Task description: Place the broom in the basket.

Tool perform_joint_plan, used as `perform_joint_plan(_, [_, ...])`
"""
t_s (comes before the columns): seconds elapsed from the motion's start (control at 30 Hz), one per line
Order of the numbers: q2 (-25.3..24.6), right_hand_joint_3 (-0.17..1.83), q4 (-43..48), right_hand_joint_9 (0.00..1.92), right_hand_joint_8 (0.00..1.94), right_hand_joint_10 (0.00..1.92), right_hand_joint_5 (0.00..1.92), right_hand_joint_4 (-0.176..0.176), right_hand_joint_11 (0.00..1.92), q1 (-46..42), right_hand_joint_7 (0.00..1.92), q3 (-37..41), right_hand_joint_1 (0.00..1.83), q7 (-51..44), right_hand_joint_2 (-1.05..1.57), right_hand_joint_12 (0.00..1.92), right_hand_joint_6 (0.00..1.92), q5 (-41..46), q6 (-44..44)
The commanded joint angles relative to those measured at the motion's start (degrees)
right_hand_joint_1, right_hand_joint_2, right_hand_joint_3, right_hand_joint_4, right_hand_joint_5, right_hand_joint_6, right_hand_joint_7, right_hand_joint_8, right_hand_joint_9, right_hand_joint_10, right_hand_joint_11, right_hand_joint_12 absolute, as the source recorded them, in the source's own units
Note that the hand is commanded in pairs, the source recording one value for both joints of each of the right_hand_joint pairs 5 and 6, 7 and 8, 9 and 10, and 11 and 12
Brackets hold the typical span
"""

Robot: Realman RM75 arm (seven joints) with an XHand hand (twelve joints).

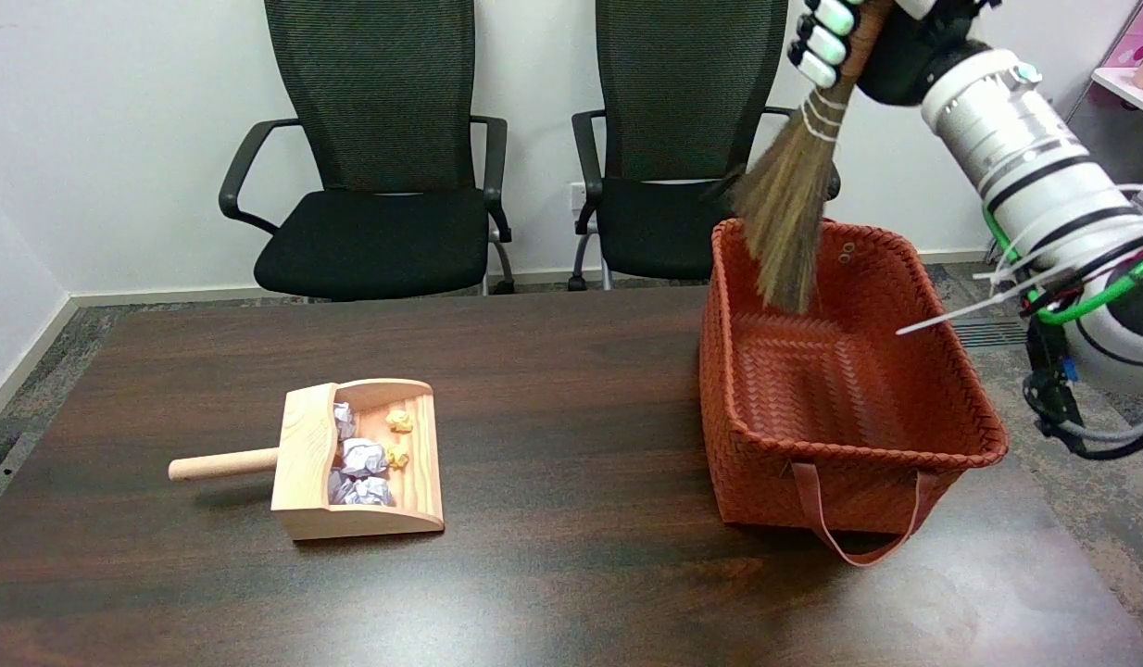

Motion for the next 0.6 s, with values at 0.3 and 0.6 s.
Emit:
perform_joint_plan(0.3, [-6.1, 1.79, -0.6, 1.92, 1.92, 1.92, 1.92, 0.027, 1.92, -16.8, 1.92, -15.1, 0.71, 0.0, 1.57, 1.92, 1.92, -21.1, -31.7])
perform_joint_plan(0.6, [-16.3, 1.76, 1.6, 1.92, 1.92, 1.92, 1.92, 0.028, 1.92, -16.8, 1.92, -20.0, 0.71, 0.0, 1.57, 1.92, 1.92, -27.6, -32.9])
